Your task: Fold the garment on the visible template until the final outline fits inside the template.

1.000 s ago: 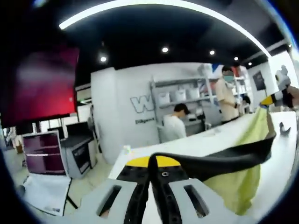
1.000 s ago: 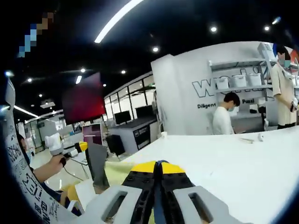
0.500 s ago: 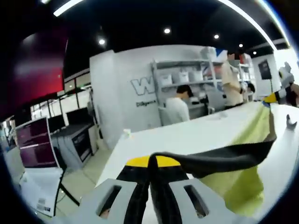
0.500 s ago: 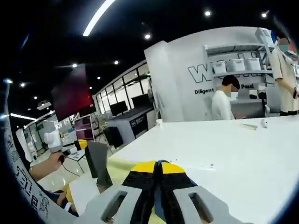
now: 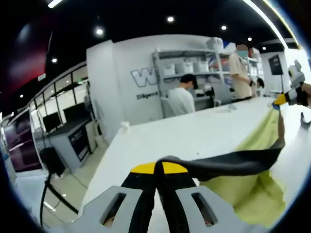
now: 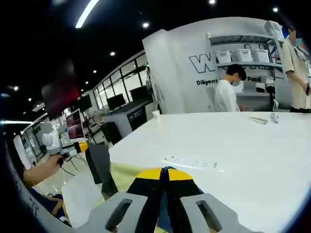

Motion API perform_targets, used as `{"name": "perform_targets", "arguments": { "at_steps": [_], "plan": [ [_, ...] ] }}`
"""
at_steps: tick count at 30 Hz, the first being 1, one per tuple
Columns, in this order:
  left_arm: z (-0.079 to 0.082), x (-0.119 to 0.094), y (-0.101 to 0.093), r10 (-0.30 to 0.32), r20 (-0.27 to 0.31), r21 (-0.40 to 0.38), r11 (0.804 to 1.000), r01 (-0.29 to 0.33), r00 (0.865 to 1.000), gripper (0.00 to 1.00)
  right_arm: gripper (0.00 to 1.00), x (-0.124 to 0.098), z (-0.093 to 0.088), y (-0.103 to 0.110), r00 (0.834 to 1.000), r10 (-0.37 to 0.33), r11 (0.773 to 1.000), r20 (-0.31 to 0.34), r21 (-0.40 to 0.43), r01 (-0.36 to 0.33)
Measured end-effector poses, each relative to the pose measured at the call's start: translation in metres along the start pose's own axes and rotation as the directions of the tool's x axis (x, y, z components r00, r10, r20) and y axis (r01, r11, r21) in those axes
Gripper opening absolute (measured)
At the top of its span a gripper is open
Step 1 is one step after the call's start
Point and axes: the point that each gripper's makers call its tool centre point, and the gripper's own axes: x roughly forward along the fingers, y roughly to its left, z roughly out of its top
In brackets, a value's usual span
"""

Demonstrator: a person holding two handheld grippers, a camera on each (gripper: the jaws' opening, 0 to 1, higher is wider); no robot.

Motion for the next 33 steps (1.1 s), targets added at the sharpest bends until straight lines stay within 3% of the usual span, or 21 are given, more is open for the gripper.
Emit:
{"name": "perform_targets", "arguments": {
  "at_steps": [3, 6, 10, 14, 15, 16, 23, 25, 28, 30, 31, 33],
  "plan": [
    [-0.029, 0.009, -0.005, -0.002, -0.065, 0.007, 1.000, 0.003, 0.998, 0.00, 0.00, 0.016, -0.025, -0.010, 0.998, -0.009, 1.000, -0.062, 0.012, 0.010],
    [-0.039, 0.014, -0.004, 0.001, -0.085, 0.006, 1.000, -0.001, 0.996, 0.00, 0.00, 0.023, -0.033, -0.015, 0.996, -0.007, 1.000, -0.085, 0.015, 0.008],
    [-0.076, 0.039, 0.002, 0.014, -0.182, -0.029, 0.999, -0.019, 0.983, 0.00, 0.00, 0.052, -0.051, -0.031, 0.992, 0.005, 0.999, -0.127, 0.042, 0.001],
    [-0.087, 0.063, 0.002, 0.019, -0.222, -0.005, 1.000, -0.020, 0.975, 0.00, 0.00, 0.082, -0.072, -0.050, 0.986, -0.003, 0.996, -0.167, 0.082, 0.017],
    [-0.096, 0.075, 0.003, 0.022, -0.242, 0.006, 1.000, -0.021, 0.970, 0.00, 0.00, 0.094, -0.082, -0.060, 0.981, -0.010, 0.996, -0.195, 0.080, 0.026],
    [-0.105, 0.085, 0.003, 0.020, -0.260, 0.009, 1.000, -0.018, 0.965, 0.00, 0.00, 0.097, -0.085, -0.063, 0.979, -0.014, 0.997, -0.205, 0.077, 0.030],
    [-0.133, 0.114, -0.002, 0.004, -0.295, 0.001, 1.000, -0.004, 0.955, 0.00, 0.00, 0.112, -0.103, -0.088, 0.965, -0.024, 0.995, -0.261, 0.091, 0.049],
    [-0.142, 0.122, -0.003, 0.002, -0.308, -0.009, 1.000, -0.005, 0.951, 0.00, 0.00, 0.125, -0.117, -0.097, 0.959, -0.035, 0.994, -0.281, 0.090, 0.062],
    [-0.160, 0.138, -0.010, -0.014, -0.334, -0.004, 1.000, 0.013, 0.942, 0.00, 0.00, 0.139, -0.128, -0.103, 0.954, -0.040, 0.993, -0.298, 0.094, 0.071],
    [-0.183, 0.150, -0.008, -0.022, -0.376, 0.012, 1.000, 0.028, 0.926, 0.00, 0.00, 0.156, -0.142, -0.114, 0.947, -0.054, 0.993, -0.316, 0.083, 0.084],
    [-0.192, 0.156, -0.006, -0.015, -0.390, 0.022, 0.999, 0.026, 0.921, 0.00, 0.00, 0.164, -0.146, -0.119, 0.950, -0.056, 0.989, -0.306, 0.116, 0.096],
    [-0.200, 0.163, -0.004, -0.014, -0.403, 0.027, 0.999, 0.027, 0.915, 0.00, 0.00, 0.173, -0.153, -0.129, 0.946, -0.070, 0.986, -0.318, 0.121, 0.113]
  ]
}}
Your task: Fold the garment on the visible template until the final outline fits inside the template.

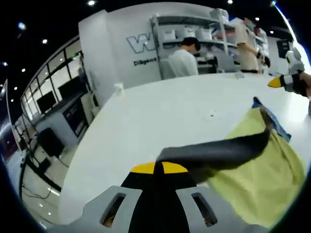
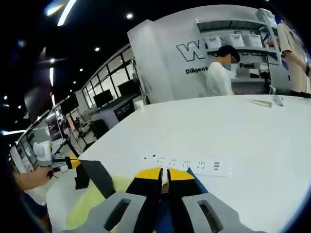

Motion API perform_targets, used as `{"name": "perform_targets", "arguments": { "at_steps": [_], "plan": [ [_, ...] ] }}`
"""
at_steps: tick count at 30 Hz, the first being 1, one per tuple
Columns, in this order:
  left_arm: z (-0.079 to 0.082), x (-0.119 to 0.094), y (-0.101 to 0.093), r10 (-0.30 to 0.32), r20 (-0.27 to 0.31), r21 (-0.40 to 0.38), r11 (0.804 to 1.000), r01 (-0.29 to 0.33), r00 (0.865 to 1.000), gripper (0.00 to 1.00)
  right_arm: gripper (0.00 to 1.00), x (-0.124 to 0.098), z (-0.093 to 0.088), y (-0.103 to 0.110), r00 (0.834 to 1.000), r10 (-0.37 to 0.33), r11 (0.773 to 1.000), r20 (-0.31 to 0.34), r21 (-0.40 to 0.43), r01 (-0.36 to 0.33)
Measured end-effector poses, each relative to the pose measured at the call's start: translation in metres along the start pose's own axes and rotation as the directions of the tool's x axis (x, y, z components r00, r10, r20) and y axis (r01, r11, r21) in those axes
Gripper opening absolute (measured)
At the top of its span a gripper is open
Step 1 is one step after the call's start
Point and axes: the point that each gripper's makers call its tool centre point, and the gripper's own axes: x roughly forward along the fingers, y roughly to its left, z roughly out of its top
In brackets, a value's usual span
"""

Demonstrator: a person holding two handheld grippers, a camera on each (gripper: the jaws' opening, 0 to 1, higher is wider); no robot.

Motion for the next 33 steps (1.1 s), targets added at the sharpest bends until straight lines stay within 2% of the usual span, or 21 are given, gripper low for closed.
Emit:
{"name": "perform_targets", "arguments": {
  "at_steps": [2, 6, 7, 11, 14, 17, 20, 22, 24, 25, 26, 32, 33],
  "plan": [
    [-0.015, 0.026, 0.004, 0.003, -0.033, 0.004, 1.000, -0.003, 0.999, 0.00, 0.01, 0.025, -0.007, -0.021, 1.000, -0.024, 1.000, -0.013, 0.015, 0.025],
    [-0.034, 0.053, 0.004, 0.004, -0.086, 0.005, 1.000, -0.004, 0.996, 0.00, 0.06, 0.067, -0.021, -0.040, 0.998, -0.050, 0.998, -0.050, 0.031, 0.051],
    [-0.051, 0.063, 0.007, 0.015, -0.126, 0.013, 1.000, -0.014, 0.992, 0.00, 0.06, 0.078, -0.025, -0.043, 0.997, -0.047, 0.998, -0.058, 0.034, 0.049],
    [-0.073, 0.071, 0.004, 0.004, -0.180, 0.001, 1.000, -0.004, 0.984, 0.00, 0.11, 0.100, -0.034, -0.043, 0.997, -0.044, 0.997, -0.069, 0.055, 0.047],
    [-0.081, 0.072, 0.002, -0.007, -0.200, 0.007, 1.000, 0.009, 0.980, 0.00, 0.15, 0.109, -0.035, -0.044, 0.997, -0.050, 0.998, -0.063, 0.025, 0.052],
    [-0.090, 0.072, 0.002, -0.019, -0.231, -0.003, 1.000, 0.019, 0.973, 0.00, 0.13, 0.105, -0.033, -0.047, 0.997, -0.059, 0.998, -0.056, 0.020, 0.060],
    [-0.093, 0.069, -0.002, -0.027, -0.238, -0.018, 1.000, 0.024, 0.971, 0.00, 0.14, 0.101, -0.033, -0.049, 0.997, -0.046, 0.999, -0.060, 0.023, 0.047],
    [-0.101, 0.064, -0.002, -0.025, -0.255, -0.016, 1.000, 0.021, 0.967, 0.00, 0.15, 0.092, -0.045, -0.048, 0.995, -0.032, 0.999, -0.093, 0.015, 0.033],
    [-0.107, 0.062, -0.002, -0.023, -0.268, -0.026, 1.000, 0.017, 0.963, 0.00, 0.18, 0.081, -0.071, -0.046, 0.985, -0.031, 0.999, -0.169, -0.019, 0.028],
    [-0.113, 0.061, 0.000, -0.033, -0.281, -0.039, 0.999, 0.023, 0.959, 0.00, 0.19, 0.072, -0.093, -0.034, 0.976, -0.008, 1.000, -0.218, -0.003, 0.008],
    [-0.112, 0.058, -0.002, -0.039, -0.278, -0.049, 0.998, 0.026, 0.960, 0.00, 0.19, 0.066, -0.108, -0.028, 0.969, -0.001, 1.000, -0.248, 0.004, 0.002],
    [-0.114, 0.051, -0.006, -0.060, -0.282, -0.042, 0.998, 0.050, 0.957, 0.00, 0.16, 0.051, -0.161, -0.021, 0.924, -0.037, 0.997, -0.381, -0.078, 0.008],
    [-0.114, 0.051, -0.006, -0.061, -0.282, -0.043, 0.998, 0.051, 0.957, 0.00, 0.15, 0.051, -0.162, -0.021, 0.923, -0.039, 0.997, -0.383, -0.080, 0.009]
  ]
}}
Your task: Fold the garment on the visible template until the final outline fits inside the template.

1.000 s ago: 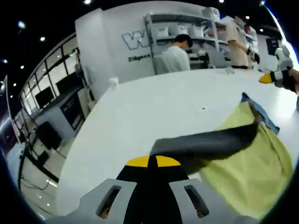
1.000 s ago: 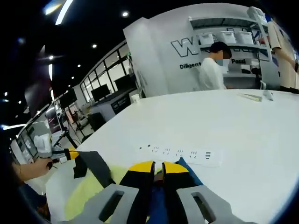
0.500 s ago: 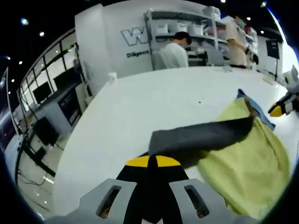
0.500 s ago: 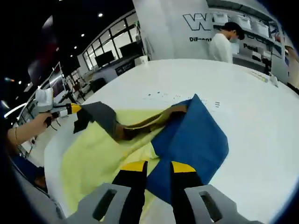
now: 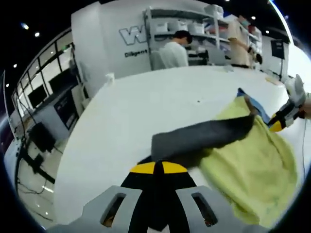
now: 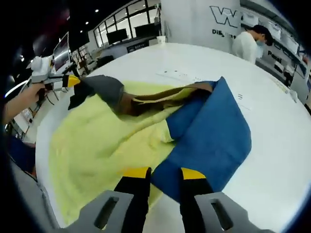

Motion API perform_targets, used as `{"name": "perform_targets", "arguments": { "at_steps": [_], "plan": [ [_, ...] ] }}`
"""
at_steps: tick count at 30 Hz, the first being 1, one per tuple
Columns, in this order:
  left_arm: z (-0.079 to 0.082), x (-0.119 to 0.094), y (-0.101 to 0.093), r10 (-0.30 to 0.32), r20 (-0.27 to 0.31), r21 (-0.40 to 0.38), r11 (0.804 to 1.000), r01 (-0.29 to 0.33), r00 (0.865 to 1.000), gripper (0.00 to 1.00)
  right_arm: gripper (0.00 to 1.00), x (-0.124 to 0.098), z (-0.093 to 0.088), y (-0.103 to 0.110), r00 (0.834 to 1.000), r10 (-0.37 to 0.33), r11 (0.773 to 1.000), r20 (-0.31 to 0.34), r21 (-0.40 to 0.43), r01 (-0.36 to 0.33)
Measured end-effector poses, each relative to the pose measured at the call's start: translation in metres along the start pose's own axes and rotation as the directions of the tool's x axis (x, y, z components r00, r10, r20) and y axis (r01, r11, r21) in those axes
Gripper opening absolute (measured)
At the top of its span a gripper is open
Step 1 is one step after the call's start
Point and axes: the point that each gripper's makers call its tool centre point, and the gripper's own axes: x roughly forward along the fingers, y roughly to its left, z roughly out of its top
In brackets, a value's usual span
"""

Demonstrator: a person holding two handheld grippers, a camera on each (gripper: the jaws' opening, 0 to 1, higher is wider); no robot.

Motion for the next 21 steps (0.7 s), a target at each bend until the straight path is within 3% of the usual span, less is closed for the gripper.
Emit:
{"name": "perform_targets", "arguments": {
  "at_steps": [4, 5, 6, 8, 10, 15, 18, 19, 21],
  "plan": [
    [-0.001, -0.001, 0.000, -0.011, 0.000, 0.001, 1.000, 0.011, 1.000, 0.00, 0.11, 0.009, -0.009, 0.001, 0.999, -0.027, 1.000, -0.037, -0.015, 0.026],
    [-0.004, -0.003, -0.001, -0.021, -0.015, 0.013, 1.000, 0.022, 1.000, 0.00, 0.10, 0.014, -0.019, -0.001, 0.996, -0.048, 0.997, -0.081, -0.064, 0.043],
    [-0.007, -0.008, -0.005, -0.054, -0.030, 0.029, 0.998, 0.055, 0.998, 0.00, 0.09, 0.014, -0.021, 0.003, 0.995, -0.049, 0.994, -0.086, -0.104, 0.040],
    [-0.010, -0.013, -0.006, -0.069, -0.031, 0.037, 0.997, 0.070, 0.997, 0.00, 0.00, 0.017, -0.030, 0.008, 0.991, -0.029, 0.991, -0.131, -0.136, 0.011],
    [-0.012, -0.015, -0.005, -0.069, -0.032, 0.022, 0.997, 0.070, 0.997, 0.00, 0.00, 0.019, -0.036, 0.008, 0.988, -0.031, 0.988, -0.152, -0.156, 0.007],
    [-0.014, -0.011, -0.008, -0.077, -0.030, 0.018, 0.997, 0.078, 0.997, 0.00, 0.00, 0.021, -0.036, 0.001, 0.987, -0.061, 0.977, -0.150, -0.213, 0.028],
    [-0.012, -0.008, -0.006, -0.083, -0.023, 0.011, 0.996, 0.083, 0.996, 0.00, 0.00, 0.018, -0.038, -0.010, 0.987, -0.064, 0.984, -0.148, -0.177, 0.037],
    [-0.012, -0.009, -0.006, -0.085, -0.026, 0.012, 0.996, 0.085, 0.996, 0.00, 0.00, 0.013, -0.037, -0.011, 0.988, -0.060, 0.992, -0.143, -0.122, 0.042],
    [-0.011, -0.009, -0.005, -0.084, -0.024, 0.012, 0.996, 0.085, 0.996, 0.00, 0.00, 0.008, -0.027, -0.019, 0.992, -0.096, 0.990, -0.088, -0.111, 0.086]
  ]
}}
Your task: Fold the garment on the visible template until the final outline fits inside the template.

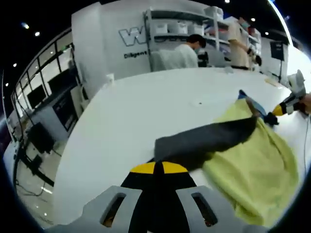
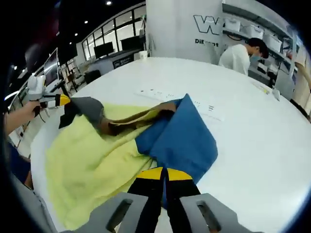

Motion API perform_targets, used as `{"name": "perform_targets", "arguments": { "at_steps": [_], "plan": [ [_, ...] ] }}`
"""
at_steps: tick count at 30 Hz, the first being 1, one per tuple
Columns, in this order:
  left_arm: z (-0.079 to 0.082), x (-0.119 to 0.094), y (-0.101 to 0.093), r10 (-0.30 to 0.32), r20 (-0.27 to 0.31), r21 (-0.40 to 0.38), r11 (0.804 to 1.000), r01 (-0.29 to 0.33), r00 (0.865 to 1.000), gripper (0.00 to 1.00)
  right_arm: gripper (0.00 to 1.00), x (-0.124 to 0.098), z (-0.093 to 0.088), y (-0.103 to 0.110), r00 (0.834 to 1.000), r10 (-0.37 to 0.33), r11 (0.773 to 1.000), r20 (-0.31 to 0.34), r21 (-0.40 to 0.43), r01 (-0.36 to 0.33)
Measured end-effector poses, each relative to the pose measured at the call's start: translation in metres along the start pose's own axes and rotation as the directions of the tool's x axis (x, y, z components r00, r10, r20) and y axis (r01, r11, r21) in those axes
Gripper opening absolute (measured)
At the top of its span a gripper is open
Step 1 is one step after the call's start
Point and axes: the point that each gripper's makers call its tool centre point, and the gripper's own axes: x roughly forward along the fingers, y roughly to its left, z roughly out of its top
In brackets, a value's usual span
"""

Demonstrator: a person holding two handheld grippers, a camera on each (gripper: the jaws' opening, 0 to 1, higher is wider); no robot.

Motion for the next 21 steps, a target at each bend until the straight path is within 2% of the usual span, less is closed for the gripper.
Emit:
{"name": "perform_targets", "arguments": {
  "at_steps": [1, 4, 6, 8, 9, 12, 15, 16, 19, 20, 21],
  "plan": [
    [0.002, 0.000, 0.000, -0.001, 0.002, 0.001, 1.000, 0.001, 1.000, 0.00, 0.00, -0.006, 0.003, -0.007, 1.000, -0.014, 1.000, 0.004, -0.025, 0.014],
    [0.005, 0.003, 0.002, 0.001, 0.009, 0.005, 1.000, -0.001, 1.000, 0.00, 0.00, -0.023, 0.023, -0.023, 0.997, -0.037, 0.999, 0.074, 0.020, 0.035],
    [0.006, 0.006, 0.005, 0.004, 0.012, 0.004, 1.000, -0.004, 1.000, 0.00, 0.00, -0.040, 0.047, -0.043, 0.984, -0.081, 0.995, 0.156, 0.067, 0.072],
    [0.006, 0.008, 0.006, 0.005, 0.011, 0.002, 1.000, -0.005, 1.000, 0.00, 0.00, -0.050, 0.057, -0.056, 0.976, -0.105, 0.991, 0.193, 0.098, 0.087],
    [0.007, 0.009, 0.009, 0.006, 0.012, -0.002, 1.000, -0.006, 1.000, 0.00, 0.00, -0.059, 0.063, -0.069, 0.970, -0.127, 0.988, 0.208, 0.110, 0.106],
    [0.008, 0.010, 0.011, 0.008, 0.014, -0.002, 1.000, -0.008, 1.000, 0.00, 0.00, -0.065, 0.068, -0.077, 0.966, -0.142, 0.986, 0.218, 0.114, 0.119],
    [0.008, 0.010, 0.011, 0.008, 0.011, 0.006, 1.000, -0.008, 1.000, 0.00, 0.00, -0.074, 0.082, -0.104, 0.948, -0.194, 0.976, 0.254, 0.150, 0.159],
    [0.009, 0.011, 0.012, 0.012, 0.013, 0.006, 1.000, -0.012, 1.000, 0.00, 0.00, -0.076, 0.087, -0.121, 0.937, -0.223, 0.969, 0.269, 0.169, 0.182],
    [0.012, 0.012, 0.015, 0.026, 0.010, 0.011, 1.000, -0.026, 1.000, 0.00, 0.00, -0.085, 0.104, -0.152, 0.900, -0.295, 0.948, 0.321, 0.219, 0.233],
    [0.014, 0.012, 0.015, 0.030, 0.009, 0.014, 0.999, -0.030, 1.000, 0.00, 0.00, -0.089, 0.110, -0.161, 0.886, -0.316, 0.940, 0.339, 0.241, 0.243],
    [0.018, 0.014, 0.017, 0.036, 0.017, 0.016, 0.999, -0.036, 0.999, 0.00, 0.00, -0.094, 0.114, -0.170, 0.865, -0.351, 0.929, 0.360, 0.253, 0.271]
  ]
}}
